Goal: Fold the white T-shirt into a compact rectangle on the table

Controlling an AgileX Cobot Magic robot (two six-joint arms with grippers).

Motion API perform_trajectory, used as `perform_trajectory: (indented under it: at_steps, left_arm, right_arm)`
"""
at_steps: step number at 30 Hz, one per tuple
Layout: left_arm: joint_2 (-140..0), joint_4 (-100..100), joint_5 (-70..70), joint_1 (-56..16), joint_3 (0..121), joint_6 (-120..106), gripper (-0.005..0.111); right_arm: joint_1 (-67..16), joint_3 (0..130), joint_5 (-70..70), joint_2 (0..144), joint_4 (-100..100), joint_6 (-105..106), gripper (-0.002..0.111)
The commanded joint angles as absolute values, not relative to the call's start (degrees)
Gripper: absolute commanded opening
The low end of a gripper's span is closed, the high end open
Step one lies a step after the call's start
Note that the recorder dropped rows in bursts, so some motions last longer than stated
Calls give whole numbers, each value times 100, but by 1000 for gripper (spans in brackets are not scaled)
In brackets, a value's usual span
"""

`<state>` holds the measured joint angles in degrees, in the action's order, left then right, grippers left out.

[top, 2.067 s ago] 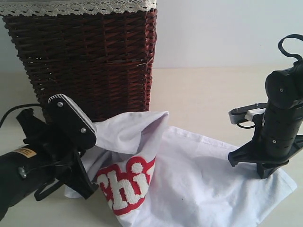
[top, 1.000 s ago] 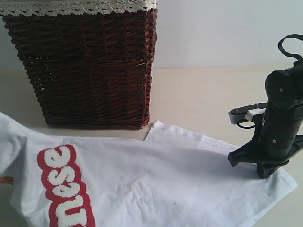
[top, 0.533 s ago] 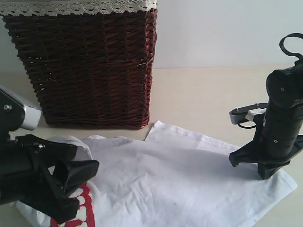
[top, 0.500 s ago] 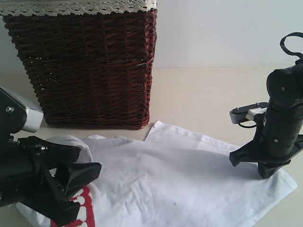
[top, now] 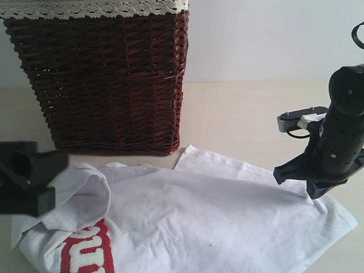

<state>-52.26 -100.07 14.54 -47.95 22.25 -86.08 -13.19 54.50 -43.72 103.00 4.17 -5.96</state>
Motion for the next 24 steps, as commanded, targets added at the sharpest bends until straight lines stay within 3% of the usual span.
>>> perform_trajectory:
  at_steps: [1,8,18,24]
  left_arm:
    - [-5422,-9995,-534,-4799,2014,-8630,51]
    - [-6344,-9995,-112,-4799,1601,-8521,51]
    - [-7080,-9995,1542,-4799,1927,-8521,52]
    - [-7415,-9995,1552,-4799,1927,-8509,52]
  right_arm:
    - [-1285,5488,-4313,10265,287,-424,0]
    - [-1285,5488,-4313,10265,287,-424,0]
    - [-1296,5488,-4313,10265,164,-303,0]
    - [-1296,5488,-4269,10265,50,-264,0]
